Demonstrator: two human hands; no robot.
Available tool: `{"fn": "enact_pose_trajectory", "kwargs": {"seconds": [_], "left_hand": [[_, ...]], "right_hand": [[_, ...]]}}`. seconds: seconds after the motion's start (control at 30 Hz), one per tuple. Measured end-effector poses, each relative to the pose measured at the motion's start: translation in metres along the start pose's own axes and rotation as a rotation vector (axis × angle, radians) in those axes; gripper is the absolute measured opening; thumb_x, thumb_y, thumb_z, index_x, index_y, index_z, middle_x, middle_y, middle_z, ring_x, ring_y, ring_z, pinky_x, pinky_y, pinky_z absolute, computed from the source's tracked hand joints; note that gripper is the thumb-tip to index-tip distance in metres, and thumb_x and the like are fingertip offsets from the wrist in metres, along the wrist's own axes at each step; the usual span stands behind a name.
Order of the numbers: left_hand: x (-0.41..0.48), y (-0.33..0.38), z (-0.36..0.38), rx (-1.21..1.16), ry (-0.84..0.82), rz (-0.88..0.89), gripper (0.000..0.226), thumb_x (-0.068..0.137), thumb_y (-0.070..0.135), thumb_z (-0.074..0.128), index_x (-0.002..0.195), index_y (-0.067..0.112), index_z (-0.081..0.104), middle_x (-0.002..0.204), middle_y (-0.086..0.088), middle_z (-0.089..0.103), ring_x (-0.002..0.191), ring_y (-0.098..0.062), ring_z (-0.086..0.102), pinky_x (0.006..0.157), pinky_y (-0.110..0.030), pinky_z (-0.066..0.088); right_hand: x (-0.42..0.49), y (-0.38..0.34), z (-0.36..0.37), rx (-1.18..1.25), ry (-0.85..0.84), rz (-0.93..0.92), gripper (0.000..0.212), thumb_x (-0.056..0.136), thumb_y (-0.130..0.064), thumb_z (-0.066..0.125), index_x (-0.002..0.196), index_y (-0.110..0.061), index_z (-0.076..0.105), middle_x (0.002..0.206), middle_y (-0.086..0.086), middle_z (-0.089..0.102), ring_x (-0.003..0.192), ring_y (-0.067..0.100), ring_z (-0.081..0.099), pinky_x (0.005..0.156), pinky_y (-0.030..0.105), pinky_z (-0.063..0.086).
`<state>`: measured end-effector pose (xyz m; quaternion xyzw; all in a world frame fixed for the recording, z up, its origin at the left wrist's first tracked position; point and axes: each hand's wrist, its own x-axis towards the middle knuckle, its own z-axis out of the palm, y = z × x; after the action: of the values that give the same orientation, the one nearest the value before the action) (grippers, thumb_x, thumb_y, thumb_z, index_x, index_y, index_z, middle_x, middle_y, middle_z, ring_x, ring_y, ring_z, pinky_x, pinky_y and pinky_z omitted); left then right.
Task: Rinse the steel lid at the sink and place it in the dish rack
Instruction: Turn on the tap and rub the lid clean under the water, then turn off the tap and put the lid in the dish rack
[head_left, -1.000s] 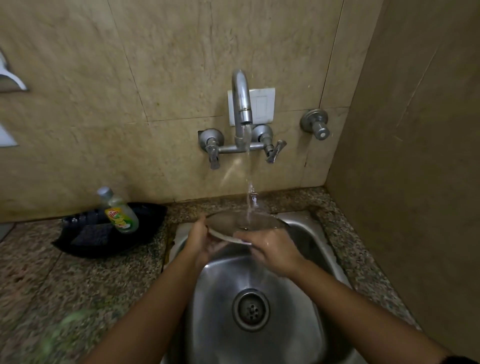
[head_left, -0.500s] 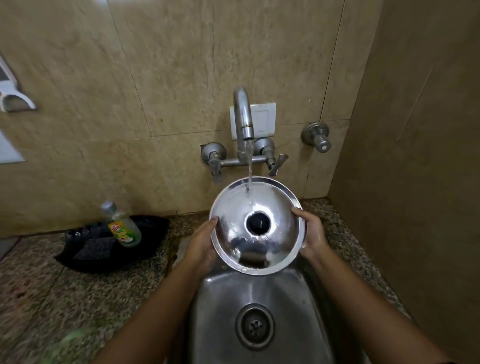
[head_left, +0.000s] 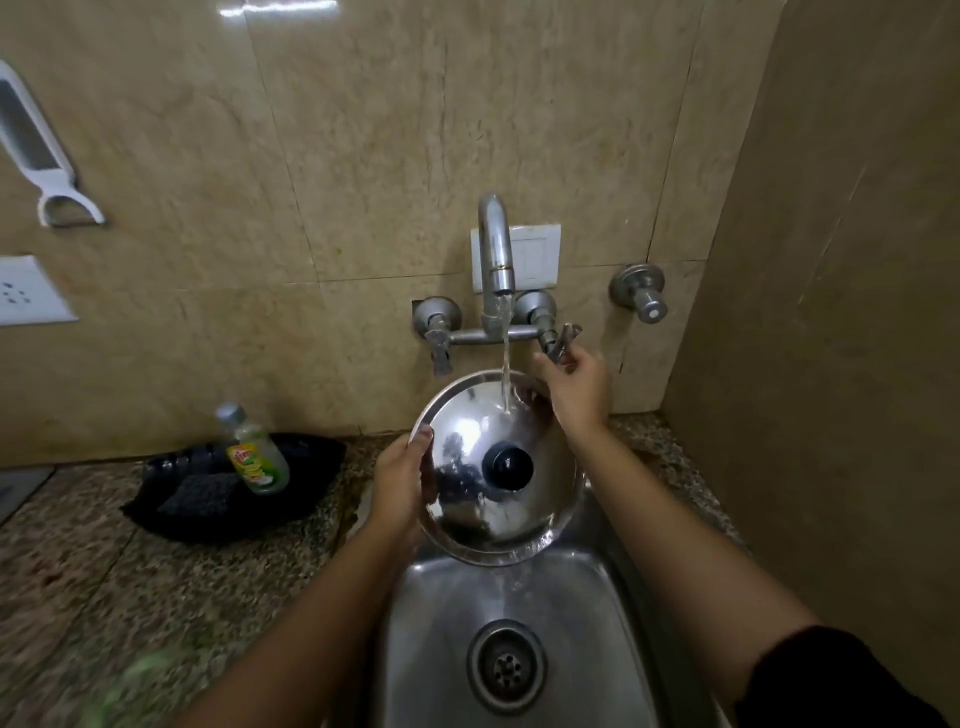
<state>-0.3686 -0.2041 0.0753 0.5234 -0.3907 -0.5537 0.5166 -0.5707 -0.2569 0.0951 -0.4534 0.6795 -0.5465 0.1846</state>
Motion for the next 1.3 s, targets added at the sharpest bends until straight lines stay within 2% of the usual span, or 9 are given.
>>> {"fn": "enact_pose_trajectory", "kwargs": {"seconds": [0.2, 0.33, 0.4, 0.5, 0.6, 0.73, 0.83, 1.0, 1.3], "left_hand": [[-0.009, 0.009, -0.021, 0.004, 0.044, 0.042, 0.028, 0.093, 0.028, 0.054, 0.069, 0.014, 0.057, 0.059, -0.006, 0.045, 0.05, -0.018, 0.039, 0.048, -0.027, 0.032], [-0.016, 0.01, -0.026, -0.056, 0.015, 0.063, 0.029, 0.084, 0.036, 0.06, 0.089, 0.008, 0.064, 0.083, -0.015, 0.053, 0.068, -0.025, 0.046, 0.06, -0.034, 0.039], [-0.02, 0.01, -0.028, -0.119, 0.017, 0.057, 0.036, 0.076, 0.042, 0.064, 0.093, 0.01, 0.066, 0.091, -0.014, 0.055, 0.082, -0.028, 0.048, 0.07, -0.041, 0.04], [-0.029, 0.011, -0.031, -0.209, 0.054, 0.076, 0.025, 0.087, 0.031, 0.061, 0.094, 0.008, 0.068, 0.089, -0.018, 0.059, 0.081, -0.029, 0.054, 0.072, -0.038, 0.045], [-0.033, 0.008, -0.032, -0.332, 0.06, 0.078, 0.019, 0.094, 0.019, 0.054, 0.096, 0.007, 0.069, 0.091, -0.013, 0.07, 0.083, -0.022, 0.066, 0.082, -0.036, 0.054], [-0.04, 0.0, -0.034, -0.363, 0.031, 0.105, 0.02, 0.096, 0.017, 0.049, 0.098, 0.007, 0.067, 0.086, -0.008, 0.073, 0.079, -0.018, 0.069, 0.073, -0.03, 0.059], [-0.046, -0.008, -0.035, -0.283, -0.005, 0.091, 0.026, 0.1, 0.022, 0.042, 0.107, 0.009, 0.063, 0.103, -0.013, 0.069, 0.088, -0.019, 0.069, 0.083, -0.033, 0.055], [-0.057, -0.016, -0.028, -0.052, 0.01, -0.035, 0.024, 0.1, 0.026, 0.043, 0.105, 0.015, 0.063, 0.096, -0.005, 0.069, 0.077, -0.012, 0.067, 0.048, -0.014, 0.051], [-0.076, -0.024, -0.027, 0.101, 0.083, -0.095, 0.017, 0.099, 0.018, 0.043, 0.1, 0.015, 0.059, 0.099, -0.009, 0.065, 0.078, -0.015, 0.062, 0.057, -0.023, 0.047]], "right_hand": [[-0.008, -0.009, 0.011, -0.132, 0.2, -0.069, 0.036, 0.087, -0.019, 0.066, 0.123, -0.018, 0.064, 0.117, 0.004, 0.051, 0.108, 0.023, 0.054, 0.093, 0.034, 0.048], [-0.016, -0.008, -0.004, -0.309, 0.087, -0.151, 0.046, 0.094, -0.025, 0.057, 0.139, -0.028, 0.049, 0.118, 0.006, 0.048, 0.105, 0.022, 0.05, 0.086, 0.029, 0.041], [-0.028, 0.002, -0.01, -0.179, -0.055, -0.069, 0.051, 0.097, -0.032, 0.049, 0.146, -0.027, 0.037, 0.128, 0.007, 0.049, 0.109, 0.022, 0.054, 0.091, 0.031, 0.043], [-0.059, 0.012, -0.029, 0.224, -0.281, 0.198, 0.045, 0.098, -0.043, 0.044, 0.135, -0.017, 0.052, 0.12, 0.0, 0.062, 0.112, 0.019, 0.059, 0.089, 0.028, 0.047], [-0.084, 0.015, -0.05, 0.333, -0.498, 0.201, 0.023, 0.096, -0.027, 0.053, 0.113, -0.016, 0.063, 0.104, -0.002, 0.068, 0.098, 0.017, 0.064, 0.074, 0.021, 0.05], [-0.091, 0.004, -0.063, 0.424, -0.471, 0.164, 0.004, 0.092, -0.011, 0.057, 0.095, -0.012, 0.061, 0.104, 0.016, 0.069, 0.099, 0.03, 0.065, 0.085, 0.041, 0.053], [-0.098, -0.015, -0.073, 0.494, -0.455, 0.044, 0.009, 0.092, -0.006, 0.056, 0.09, -0.013, 0.06, 0.096, 0.015, 0.066, 0.089, 0.025, 0.064, 0.078, 0.037, 0.053], [-0.111, -0.045, -0.091, 0.436, -0.45, -0.164, 0.016, 0.092, -0.007, 0.056, 0.092, -0.021, 0.064, 0.09, -0.002, 0.067, 0.089, 0.016, 0.064, 0.083, 0.034, 0.052], [-0.122, -0.05, -0.098, 0.311, -0.461, -0.28, 0.014, 0.092, -0.009, 0.056, 0.096, -0.02, 0.063, 0.093, -0.003, 0.066, 0.094, 0.018, 0.064, 0.086, 0.041, 0.053]]}}
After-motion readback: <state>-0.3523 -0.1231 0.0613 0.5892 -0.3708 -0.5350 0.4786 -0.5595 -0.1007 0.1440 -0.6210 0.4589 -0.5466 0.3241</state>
